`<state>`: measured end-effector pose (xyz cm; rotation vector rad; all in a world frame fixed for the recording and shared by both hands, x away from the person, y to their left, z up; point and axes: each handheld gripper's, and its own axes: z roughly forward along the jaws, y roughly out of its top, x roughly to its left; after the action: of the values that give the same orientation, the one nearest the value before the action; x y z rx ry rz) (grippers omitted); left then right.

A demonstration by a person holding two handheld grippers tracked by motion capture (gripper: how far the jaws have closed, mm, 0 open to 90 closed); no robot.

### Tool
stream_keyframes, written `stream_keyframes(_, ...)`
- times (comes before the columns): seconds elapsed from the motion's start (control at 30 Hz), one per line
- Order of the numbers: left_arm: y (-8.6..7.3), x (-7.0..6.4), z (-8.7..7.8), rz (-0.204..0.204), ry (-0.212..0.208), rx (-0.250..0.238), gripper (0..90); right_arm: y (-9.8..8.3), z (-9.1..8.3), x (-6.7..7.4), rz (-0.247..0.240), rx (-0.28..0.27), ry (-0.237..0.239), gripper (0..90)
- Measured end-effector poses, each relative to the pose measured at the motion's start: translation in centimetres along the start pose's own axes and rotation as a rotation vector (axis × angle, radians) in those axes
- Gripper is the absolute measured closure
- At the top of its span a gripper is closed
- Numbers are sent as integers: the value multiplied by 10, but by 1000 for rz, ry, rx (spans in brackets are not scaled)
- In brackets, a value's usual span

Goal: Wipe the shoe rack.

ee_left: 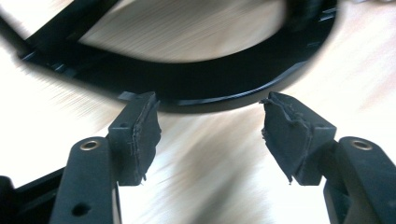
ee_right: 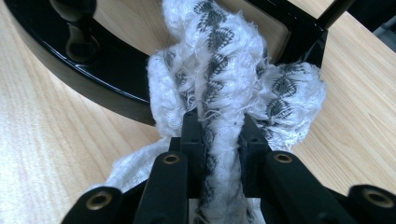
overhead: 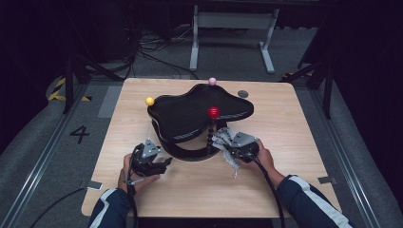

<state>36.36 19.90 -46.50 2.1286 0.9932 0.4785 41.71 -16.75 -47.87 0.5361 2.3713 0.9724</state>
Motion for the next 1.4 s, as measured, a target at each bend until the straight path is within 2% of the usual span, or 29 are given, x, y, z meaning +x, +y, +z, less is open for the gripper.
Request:
stream_keyframes(0.07,-1,9,-1,-23,16,-17,331,0,0,-1,0,2,-2,770)
stream_keyframes(0.1,-2,15,0,-38,28,-42,330,-1,0,-1,4,-2,1,770)
stream_keyframes(0.17,-2,19,0,-45,29,-44,327,-1,0,-1,5,-3,2,770)
stream_keyframes(0.23,-2,27,1,-81,27,-67,317,-1,0,-1,14,-6,7,770)
stream_keyframes(0.27,-1,35,2,-122,29,-95,316,-1,0,-1,17,-6,10,770)
stream_keyframes(0.37,3,39,5,-120,38,-104,311,-2,0,-1,14,-8,4,770)
stream_keyframes(0.43,6,45,8,-134,33,-113,304,-2,0,-1,19,-7,11,769)
stream_keyframes(0.63,22,65,18,-172,70,-164,297,-3,0,-2,24,-14,14,766)
stream_keyframes(0.67,23,67,20,-178,81,-170,294,-3,0,-2,26,-15,14,765)
stream_keyframes(0.73,24,71,27,-174,146,-198,299,-3,0,-2,21,-16,10,765)
stream_keyframes(0.77,24,74,30,-189,148,-183,306,-3,-1,-1,18,-13,12,766)
stream_keyframes(0.83,26,81,36,-225,128,-187,284,-3,-2,-1,10,-18,22,770)
stream_keyframes(0.97,35,87,46,-238,148,-196,297,-1,-6,3,3,-41,57,773)
stream_keyframes(1.1,42,93,53,-260,168,-192,327,2,-7,13,-46,-58,87,771)
stream_keyframes(1.2,45,96,57,-303,176,-199,399,2,-8,16,-55,-61,94,770)
stream_keyframes(1.3,46,96,60,-292,184,-200,472,1,-11,16,-54,-72,109,771)
stream_keyframes(1.4,47,97,61,-297,179,-207,548,2,-14,17,-56,-88,108,771)
